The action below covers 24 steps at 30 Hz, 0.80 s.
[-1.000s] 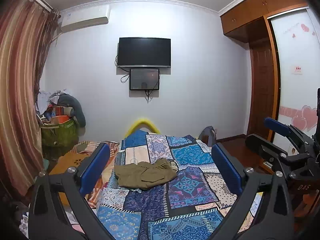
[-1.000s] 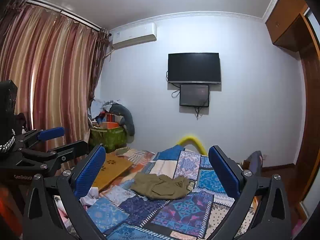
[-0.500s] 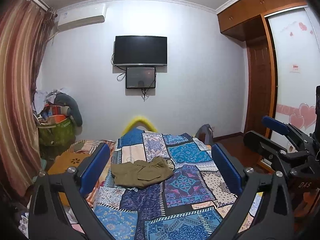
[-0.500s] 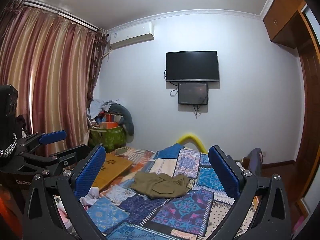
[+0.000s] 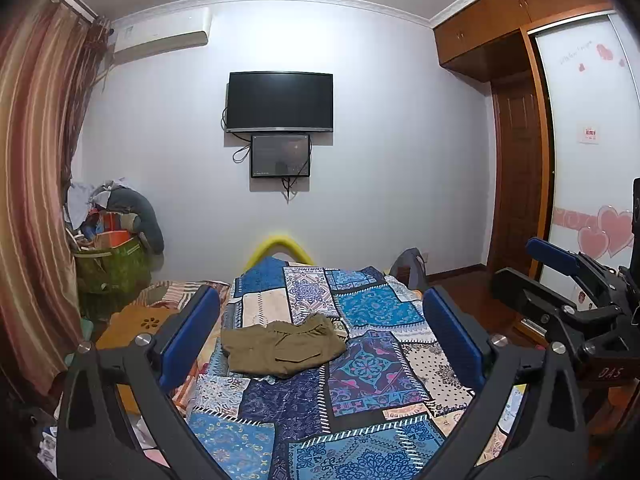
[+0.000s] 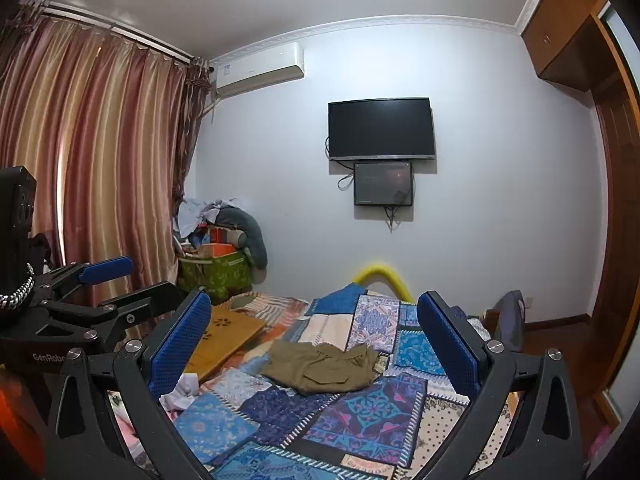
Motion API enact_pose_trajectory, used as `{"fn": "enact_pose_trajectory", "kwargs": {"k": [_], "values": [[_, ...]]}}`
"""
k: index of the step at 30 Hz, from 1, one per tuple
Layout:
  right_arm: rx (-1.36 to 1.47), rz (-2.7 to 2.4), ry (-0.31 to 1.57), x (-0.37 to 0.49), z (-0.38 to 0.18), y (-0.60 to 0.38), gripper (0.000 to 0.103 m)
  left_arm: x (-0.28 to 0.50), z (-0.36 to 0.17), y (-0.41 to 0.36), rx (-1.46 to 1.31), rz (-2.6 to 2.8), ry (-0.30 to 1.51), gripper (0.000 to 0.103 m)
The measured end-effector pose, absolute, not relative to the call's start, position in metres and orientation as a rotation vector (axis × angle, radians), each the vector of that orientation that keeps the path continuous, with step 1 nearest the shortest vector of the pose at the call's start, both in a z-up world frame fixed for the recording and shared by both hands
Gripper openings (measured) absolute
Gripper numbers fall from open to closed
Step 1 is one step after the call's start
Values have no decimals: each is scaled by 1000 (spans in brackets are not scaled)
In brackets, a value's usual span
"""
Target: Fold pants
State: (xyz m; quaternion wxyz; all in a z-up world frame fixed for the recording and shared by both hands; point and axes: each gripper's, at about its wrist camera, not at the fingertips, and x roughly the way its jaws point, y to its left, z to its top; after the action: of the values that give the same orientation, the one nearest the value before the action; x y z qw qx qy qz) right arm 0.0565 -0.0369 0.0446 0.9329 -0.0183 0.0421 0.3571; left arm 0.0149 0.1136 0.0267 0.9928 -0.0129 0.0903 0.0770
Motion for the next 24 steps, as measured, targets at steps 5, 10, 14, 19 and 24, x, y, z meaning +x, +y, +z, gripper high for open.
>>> {"fn": "enact_pose_trajectory", "kwargs": {"k": [5,10,14,19,24], "values": [[-37,727,84,56,42,-38,103,15,25,114,-24,154,181,103],[-37,727,82,56,42,-38,103,15,24,115,-27,146,186,103],[-38,728,85,56,41,-38,103,15,23,116,-29,143,189,103],[-37,728,86,57,41,-38,103,18,22,118,-35,134,202,103],[-33,727,83,58,40,-40,103,18,21,117,-37,130,203,103]]}}
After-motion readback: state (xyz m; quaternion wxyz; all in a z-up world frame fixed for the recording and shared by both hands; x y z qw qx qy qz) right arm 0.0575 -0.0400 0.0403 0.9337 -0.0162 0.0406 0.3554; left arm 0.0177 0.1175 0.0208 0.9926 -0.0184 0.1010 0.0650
